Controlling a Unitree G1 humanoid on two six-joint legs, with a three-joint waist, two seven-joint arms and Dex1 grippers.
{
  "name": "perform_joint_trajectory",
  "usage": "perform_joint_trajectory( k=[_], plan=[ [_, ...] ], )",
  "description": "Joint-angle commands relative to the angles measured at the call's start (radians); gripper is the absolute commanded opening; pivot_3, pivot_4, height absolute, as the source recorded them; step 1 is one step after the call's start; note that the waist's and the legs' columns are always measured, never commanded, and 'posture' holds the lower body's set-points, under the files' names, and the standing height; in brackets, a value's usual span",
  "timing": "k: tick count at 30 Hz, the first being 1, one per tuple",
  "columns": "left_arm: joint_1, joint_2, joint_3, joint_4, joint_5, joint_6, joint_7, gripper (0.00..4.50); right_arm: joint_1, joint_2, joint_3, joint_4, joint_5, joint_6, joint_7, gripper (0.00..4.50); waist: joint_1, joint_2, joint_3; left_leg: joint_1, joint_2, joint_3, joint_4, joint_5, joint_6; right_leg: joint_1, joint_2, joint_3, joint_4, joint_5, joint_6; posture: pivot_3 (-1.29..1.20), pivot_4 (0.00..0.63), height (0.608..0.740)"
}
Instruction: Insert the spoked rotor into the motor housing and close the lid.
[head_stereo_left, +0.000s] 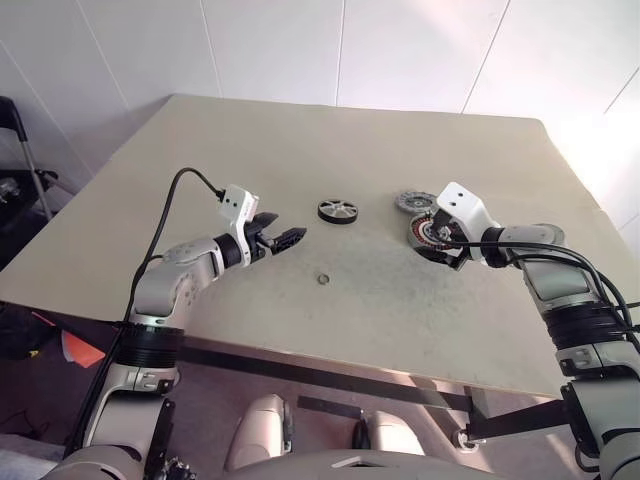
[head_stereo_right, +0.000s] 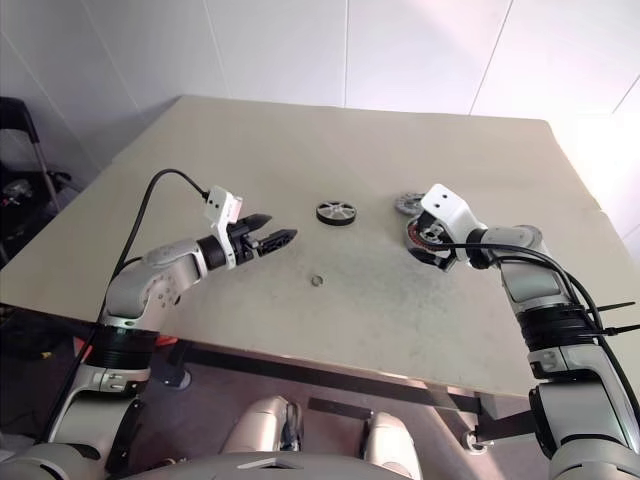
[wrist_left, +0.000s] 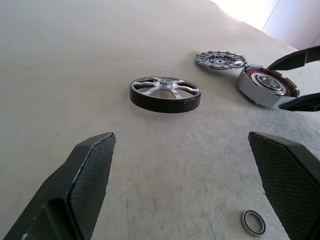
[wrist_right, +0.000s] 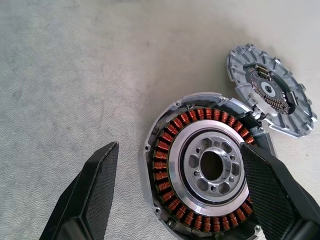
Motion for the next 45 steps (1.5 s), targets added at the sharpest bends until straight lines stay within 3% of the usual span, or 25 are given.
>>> perform_joint_trajectory(
  k=[1, 16, 29, 45],
  plan=[
    [-0.008, 0.001, 0.016, -0.040, -0.012, -0.018, -0.002, 4.50, -0.029, 0.012, -0.052, -0.086, 0.074, 0.044, 0.021, 4.35, 0.000, 0.000, 0.000, 0.000, 0.000, 0.000, 0.000, 0.000, 0.000, 0.000, 0.000, 0.000, 0.000, 0.000, 0.000, 0.00, 0.000, 0.740],
    [-0.013, 0.002, 0.027, -0.037, -0.025, -0.014, -0.003, 4.50, -0.026, 0.006, -0.074, -0.098, 0.124, 0.081, 0.023, 4.35, 0.001, 0.000, 0.000, 0.000, 0.000, 0.000, -0.001, 0.000, 0.000, 0.000, 0.000, 0.000, 0.000, 0.000, 0.000, 0.00, 0.000, 0.740],
    [-0.019, 0.001, 0.020, -0.012, -0.012, -0.032, 0.001, 4.50, -0.036, -0.035, -0.017, 0.043, 0.030, 0.022, 0.003, 4.35, 0.000, 0.000, 0.000, 0.000, 0.001, 0.001, -0.001, 0.000, 0.000, -0.001, 0.000, 0.001, 0.000, 0.000, 0.000, 0.00, 0.000, 0.740],
    [0.010, -0.003, 0.036, -0.036, -0.020, -0.028, 0.029, 4.50, -0.031, 0.000, 0.042, 0.014, 0.012, 0.020, 0.036, 4.35, -0.003, 0.000, 0.000, 0.001, 0.003, 0.002, -0.001, 0.000, 0.000, -0.001, 0.002, 0.001, 0.000, 0.000, 0.000, 0.00, 0.000, 0.740]
  ],
)
